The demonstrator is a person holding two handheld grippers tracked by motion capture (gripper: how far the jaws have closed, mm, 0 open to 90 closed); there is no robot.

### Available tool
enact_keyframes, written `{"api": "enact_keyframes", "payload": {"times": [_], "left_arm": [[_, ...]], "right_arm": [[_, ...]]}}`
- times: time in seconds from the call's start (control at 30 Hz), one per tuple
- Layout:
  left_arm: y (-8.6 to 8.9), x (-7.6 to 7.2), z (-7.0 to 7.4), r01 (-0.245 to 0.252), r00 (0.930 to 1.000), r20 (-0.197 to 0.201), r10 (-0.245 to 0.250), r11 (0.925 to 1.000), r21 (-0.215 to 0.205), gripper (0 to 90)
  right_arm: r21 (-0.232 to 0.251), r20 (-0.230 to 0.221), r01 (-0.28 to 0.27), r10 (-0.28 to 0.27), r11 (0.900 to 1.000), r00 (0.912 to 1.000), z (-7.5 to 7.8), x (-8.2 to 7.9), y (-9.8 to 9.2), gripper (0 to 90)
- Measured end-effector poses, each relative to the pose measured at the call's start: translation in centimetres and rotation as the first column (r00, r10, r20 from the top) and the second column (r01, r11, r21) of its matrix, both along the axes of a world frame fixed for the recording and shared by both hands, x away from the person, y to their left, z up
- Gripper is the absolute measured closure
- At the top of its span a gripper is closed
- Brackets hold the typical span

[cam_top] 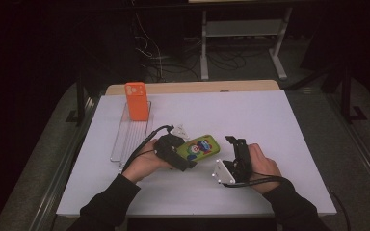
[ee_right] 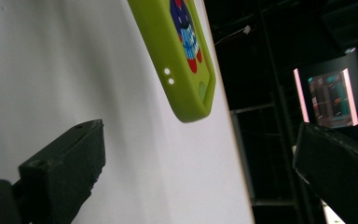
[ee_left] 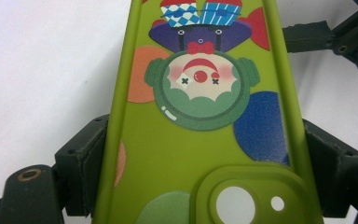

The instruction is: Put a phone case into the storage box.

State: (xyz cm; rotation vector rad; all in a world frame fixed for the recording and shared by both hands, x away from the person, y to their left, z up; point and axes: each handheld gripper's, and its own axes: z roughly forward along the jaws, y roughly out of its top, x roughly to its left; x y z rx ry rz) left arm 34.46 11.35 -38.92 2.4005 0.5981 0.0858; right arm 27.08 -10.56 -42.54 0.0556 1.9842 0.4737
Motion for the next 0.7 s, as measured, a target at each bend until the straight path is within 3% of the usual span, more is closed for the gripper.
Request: {"api": "enact_keyframes", "payload": {"times": [0.1,0.17,0.3,0.33,0.37,0.5,0.7], "left_arm": [[0.0,0.0,0.1,0.005,1.0,-0.003,-0.005,1.0,0.0,15.6],[-0.2,-0.1,0.0,-0.004,1.0,-0.005,0.004,0.9999,-0.014,15.6],[-0.3,-0.2,0.2,0.015,0.9999,0.002,-0.015,0.9999,0.0,15.6],[-0.3,-0.3,0.2,0.015,0.9999,0.001,-0.015,0.9999,-0.003,15.6],[-0.4,-0.3,0.2,0.014,0.9999,0.0,-0.014,0.9999,-0.005,15.6],[-0.6,-0.4,0.2,0.018,0.9998,-0.002,-0.019,0.9998,-0.007,15.6],[-0.8,-0.7,0.3,0.018,0.9998,-0.001,-0.018,0.9997,-0.017,15.6]], "right_arm": [[-0.032,0.05,-0.014,0.015,0.999,0.9986,0.0,-0.3,0.4,3.9],[-0.048,0.068,-0.022,0.025,0.999,0.9974,0.0,-0.5,0.7,4.8],[-0.069,0.108,-0.018,0.026,0.997,0.9939,-0.3,-0.9,1.1,7.0],[-0.094,0.121,-0.036,0.048,0.995,0.9915,-0.2,-0.7,1.2,8.0],[-0.093,0.114,-0.033,0.043,0.995,0.9925,-0.3,-0.9,1.2,9.1],[-0.106,0.171,-0.046,0.064,0.993,0.9831,-0.2,-1.1,1.6,14.0],[-0.138,0.184,-0.049,0.074,0.989,0.9802,-0.5,-1.3,2.0,24.3]]}}
